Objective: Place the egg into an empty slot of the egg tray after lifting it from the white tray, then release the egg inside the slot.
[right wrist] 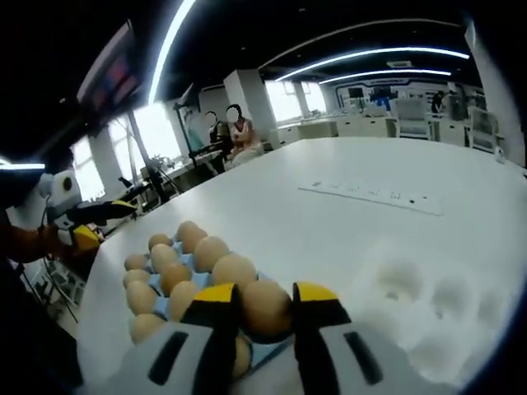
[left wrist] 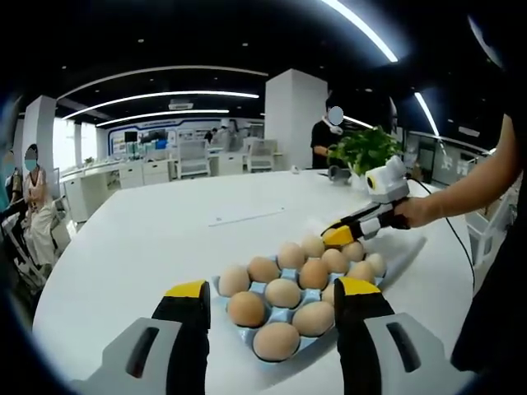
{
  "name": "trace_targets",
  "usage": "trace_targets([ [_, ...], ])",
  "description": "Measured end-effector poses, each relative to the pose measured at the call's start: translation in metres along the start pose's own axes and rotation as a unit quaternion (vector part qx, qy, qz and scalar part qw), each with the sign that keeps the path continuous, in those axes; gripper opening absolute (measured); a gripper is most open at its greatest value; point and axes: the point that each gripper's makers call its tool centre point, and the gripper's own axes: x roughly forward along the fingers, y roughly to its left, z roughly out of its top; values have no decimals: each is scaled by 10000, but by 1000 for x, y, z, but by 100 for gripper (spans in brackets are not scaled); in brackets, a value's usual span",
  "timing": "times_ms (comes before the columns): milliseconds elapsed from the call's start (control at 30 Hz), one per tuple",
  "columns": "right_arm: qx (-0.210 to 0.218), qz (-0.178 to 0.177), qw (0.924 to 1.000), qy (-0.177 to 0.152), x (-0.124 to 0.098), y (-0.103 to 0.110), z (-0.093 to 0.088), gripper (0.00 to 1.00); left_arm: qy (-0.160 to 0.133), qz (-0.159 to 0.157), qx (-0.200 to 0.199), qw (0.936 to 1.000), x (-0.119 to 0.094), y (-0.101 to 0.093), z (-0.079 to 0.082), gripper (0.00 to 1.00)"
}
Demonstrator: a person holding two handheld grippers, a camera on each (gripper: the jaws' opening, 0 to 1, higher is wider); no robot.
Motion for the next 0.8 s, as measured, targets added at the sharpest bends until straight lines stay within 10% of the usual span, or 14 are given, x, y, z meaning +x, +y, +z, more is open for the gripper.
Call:
trace_targets([
  [800, -65, 60, 10000, -37, 1, -1, 2, 26, 25, 26, 23, 10000, -2, -2, -1, 61],
])
